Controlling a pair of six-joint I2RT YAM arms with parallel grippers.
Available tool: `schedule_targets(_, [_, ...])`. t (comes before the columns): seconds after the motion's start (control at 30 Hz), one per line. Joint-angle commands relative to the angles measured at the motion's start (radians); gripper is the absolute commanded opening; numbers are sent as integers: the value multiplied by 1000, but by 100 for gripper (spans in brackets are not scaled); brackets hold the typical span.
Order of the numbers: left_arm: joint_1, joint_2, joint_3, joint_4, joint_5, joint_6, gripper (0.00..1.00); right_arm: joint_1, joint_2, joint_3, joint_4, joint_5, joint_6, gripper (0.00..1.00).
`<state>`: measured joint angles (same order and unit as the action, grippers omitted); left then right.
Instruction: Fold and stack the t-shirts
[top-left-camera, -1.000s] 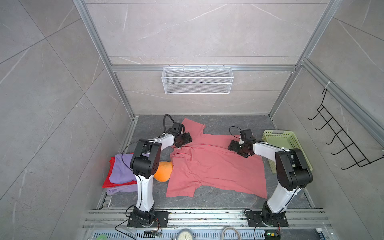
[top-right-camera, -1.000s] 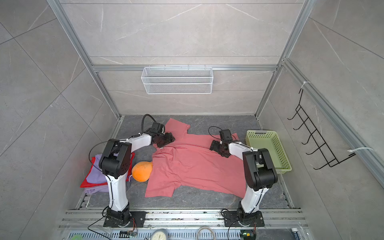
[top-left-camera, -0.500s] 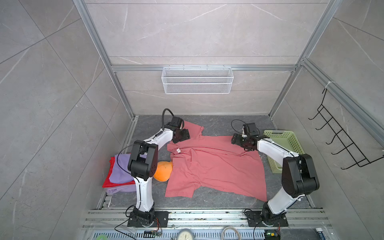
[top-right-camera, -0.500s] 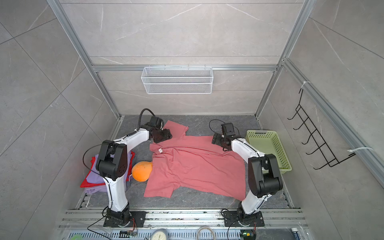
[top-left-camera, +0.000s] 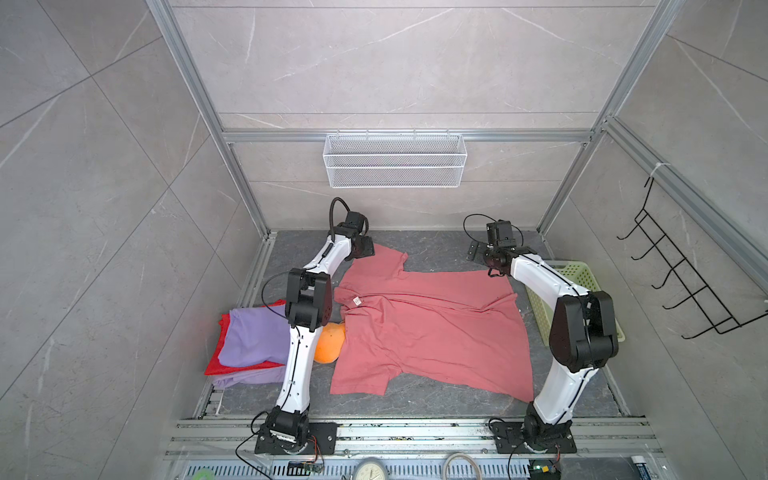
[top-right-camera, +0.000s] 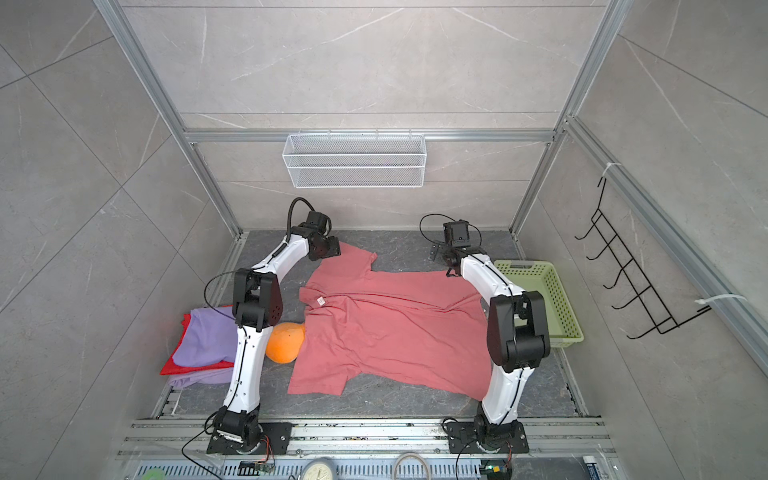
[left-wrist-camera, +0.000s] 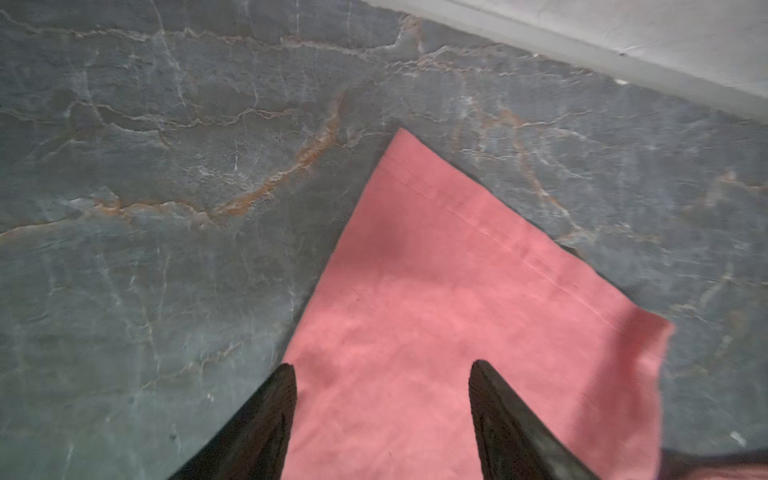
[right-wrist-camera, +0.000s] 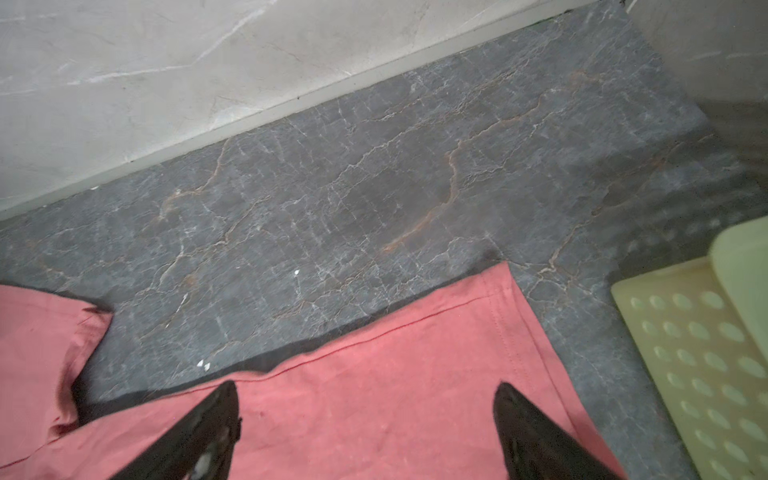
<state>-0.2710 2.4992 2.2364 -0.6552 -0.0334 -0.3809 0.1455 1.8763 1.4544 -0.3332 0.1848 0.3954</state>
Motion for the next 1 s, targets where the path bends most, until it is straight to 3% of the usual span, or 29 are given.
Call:
schedule_targets(0.0, [9,40,104,-58,-34,25,70,-19,36,34,-20,26,8,96])
schedule_targets(0.33, [2,122,127,-84,14,-15,67,-92,132,71,-65,36,65,97])
schedule_targets(0.4, [-3,129,127,-86,29,-14,60,-105,166,103,-92,25,61,97])
schedule_targets(0.53, [-3,131,124,-86,29,-9,31,-121,223,147,-118,13,59,95])
schedule_targets(0.67, [-3,122,110,-85,21,-7,14,-134,297,229,-169,7,53,91])
schedule_targets(0.77, [-2,103,76,-64,19,-8,5,-142,349,295,-209,-12,52,85])
schedule_targets(0.97, [0,55,26,-36,7,-15,2,-146,421,401,-329,-20,95,76])
